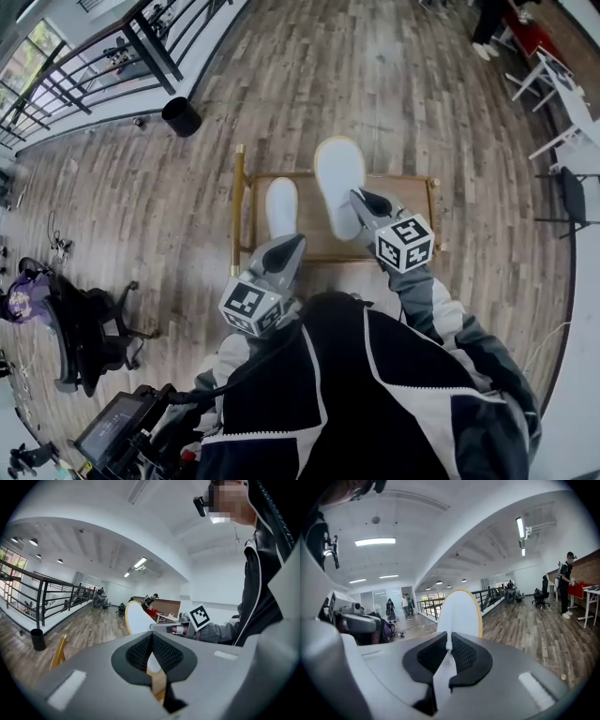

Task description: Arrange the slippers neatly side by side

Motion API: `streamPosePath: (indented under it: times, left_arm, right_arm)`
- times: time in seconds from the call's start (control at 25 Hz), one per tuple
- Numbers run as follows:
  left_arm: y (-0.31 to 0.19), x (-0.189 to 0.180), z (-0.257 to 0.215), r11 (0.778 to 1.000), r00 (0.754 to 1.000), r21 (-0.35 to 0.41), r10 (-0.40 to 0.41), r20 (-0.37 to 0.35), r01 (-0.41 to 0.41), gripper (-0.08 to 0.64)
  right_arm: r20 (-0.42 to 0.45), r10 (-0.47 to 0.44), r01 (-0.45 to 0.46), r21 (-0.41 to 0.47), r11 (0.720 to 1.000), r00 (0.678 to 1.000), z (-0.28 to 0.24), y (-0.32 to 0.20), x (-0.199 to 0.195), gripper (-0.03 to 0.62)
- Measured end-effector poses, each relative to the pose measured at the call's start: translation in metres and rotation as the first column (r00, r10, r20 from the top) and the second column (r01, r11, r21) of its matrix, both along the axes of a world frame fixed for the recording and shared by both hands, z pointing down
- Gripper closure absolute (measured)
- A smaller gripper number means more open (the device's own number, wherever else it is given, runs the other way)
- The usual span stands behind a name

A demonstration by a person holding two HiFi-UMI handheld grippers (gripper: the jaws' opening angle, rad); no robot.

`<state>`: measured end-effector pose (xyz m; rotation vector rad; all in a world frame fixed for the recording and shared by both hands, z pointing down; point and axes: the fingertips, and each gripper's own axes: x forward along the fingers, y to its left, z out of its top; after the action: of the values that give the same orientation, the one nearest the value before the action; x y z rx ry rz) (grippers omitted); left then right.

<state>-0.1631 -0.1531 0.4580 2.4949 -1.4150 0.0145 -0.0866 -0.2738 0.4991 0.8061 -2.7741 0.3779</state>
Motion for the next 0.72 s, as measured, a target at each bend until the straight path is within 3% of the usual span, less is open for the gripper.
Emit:
streamPosePath:
  times: [0.12, 0.28, 0.72]
  left_arm:
    - [-0.006, 0.011, -0.002, 1.000, 1.000, 0.011, 0.028, -0.005, -0.028, 0.541]
    - [-0.015, 0.016, -0.002, 0.999, 0.999, 0.026, 0.046, -0.010, -0.046, 0.541]
    - [-0.021, 0.030, -0.011, 0.996, 0.997, 0.055, 0.077, -0.022, -0.076, 0.541]
  right_arm:
    - [0.052, -0.004, -0.002, 0.106, 0.994, 0.999, -0.036, 0.021, 0.014, 0.566]
    - [0.084, 0.001, -0.015, 0.169, 0.985, 0.996, -0.050, 0.045, 0.034, 0.566]
    - [0.116, 0.048, -0.061, 0.110, 0.992, 0.992, -0.047, 0.080, 0.066, 0.566]
